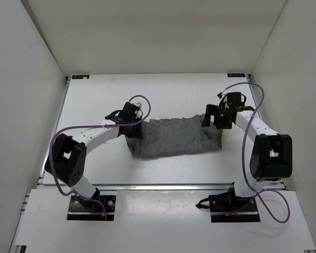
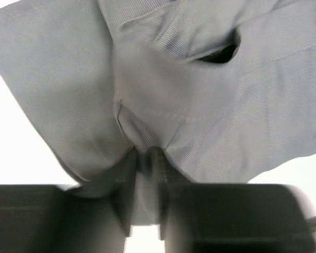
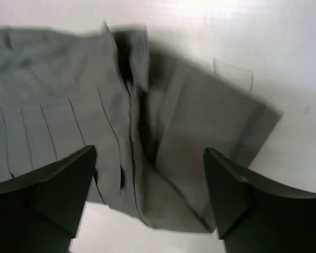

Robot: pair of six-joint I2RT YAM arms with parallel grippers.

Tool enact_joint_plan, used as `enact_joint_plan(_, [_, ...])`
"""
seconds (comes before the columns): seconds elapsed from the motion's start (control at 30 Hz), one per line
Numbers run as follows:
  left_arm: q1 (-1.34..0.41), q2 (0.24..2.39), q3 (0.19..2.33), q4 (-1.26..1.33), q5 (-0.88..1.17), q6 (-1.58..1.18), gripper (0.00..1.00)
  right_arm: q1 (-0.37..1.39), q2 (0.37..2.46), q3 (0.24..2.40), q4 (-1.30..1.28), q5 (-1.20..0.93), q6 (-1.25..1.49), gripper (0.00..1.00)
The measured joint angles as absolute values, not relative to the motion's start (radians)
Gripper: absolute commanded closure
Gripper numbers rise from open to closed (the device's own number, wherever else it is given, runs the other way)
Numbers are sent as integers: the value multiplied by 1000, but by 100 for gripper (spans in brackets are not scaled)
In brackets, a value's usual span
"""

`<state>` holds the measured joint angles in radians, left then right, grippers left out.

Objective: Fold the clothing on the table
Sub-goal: Fold the skirt

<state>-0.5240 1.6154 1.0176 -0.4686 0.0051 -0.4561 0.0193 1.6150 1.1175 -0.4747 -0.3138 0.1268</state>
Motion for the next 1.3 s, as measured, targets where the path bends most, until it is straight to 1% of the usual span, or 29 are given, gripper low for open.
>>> enact_joint_plan(0.03, [-524, 1599, 1018, -467, 4, -458, 62, 18, 1591, 1077, -478, -314, 127, 11])
enact_joint_plan(0.13, [-490, 1562, 1020, -466, 3, -458, 50, 3, 1523, 971, -491, -322, 127, 9])
enact_joint_plan(0.17, [-476, 1557, 1023, -467, 3, -455, 43, -5, 1505, 946, -493, -323, 128, 8])
enact_joint_plan(0.2, [-464, 1555, 1026, -467, 2, -449, 38, -11, 1490, 925, -493, -323, 128, 6])
enact_joint_plan(0.23, [-452, 1554, 1028, -467, -1, -447, 36, -14, 1476, 908, -492, -322, 130, 5])
enact_joint_plan(0.37, [-445, 1554, 1024, -469, -8, -443, 36, -14, 1440, 881, -480, -305, 130, 3])
enact_joint_plan(0.43, [-456, 1553, 1014, -464, -8, -445, 40, -11, 1433, 876, -463, -298, 130, 3])
enact_joint_plan(0.5, [-467, 1552, 1002, -463, -4, -447, 42, -10, 1435, 869, -444, -297, 130, 3])
enact_joint_plan(0.63, [-476, 1552, 997, -467, 10, -446, 42, -10, 1467, 858, -426, -300, 131, 2])
enact_joint_plan(0.83, [-475, 1552, 997, -467, 10, -442, 46, 6, 1523, 852, -415, -266, 130, 6])
enact_joint_plan(1.03, [-483, 1577, 1005, -467, 10, -433, 48, 7, 1555, 853, -402, -252, 126, 22])
enact_joint_plan(1.13, [-496, 1611, 1012, -468, 9, -430, 51, 10, 1565, 858, -398, -245, 125, 35])
enact_joint_plan(1.17, [-502, 1624, 1015, -471, 9, -429, 54, 14, 1571, 861, -395, -242, 125, 44])
enact_joint_plan(1.2, [-507, 1637, 1018, -471, 9, -429, 56, 15, 1576, 864, -394, -240, 122, 51])
enact_joint_plan(1.23, [-510, 1652, 1023, -473, 8, -427, 63, 18, 1584, 866, -390, -239, 122, 55])
enact_joint_plan(1.3, [-515, 1682, 1029, -473, 9, -430, 85, 24, 1597, 873, -385, -234, 126, 66])
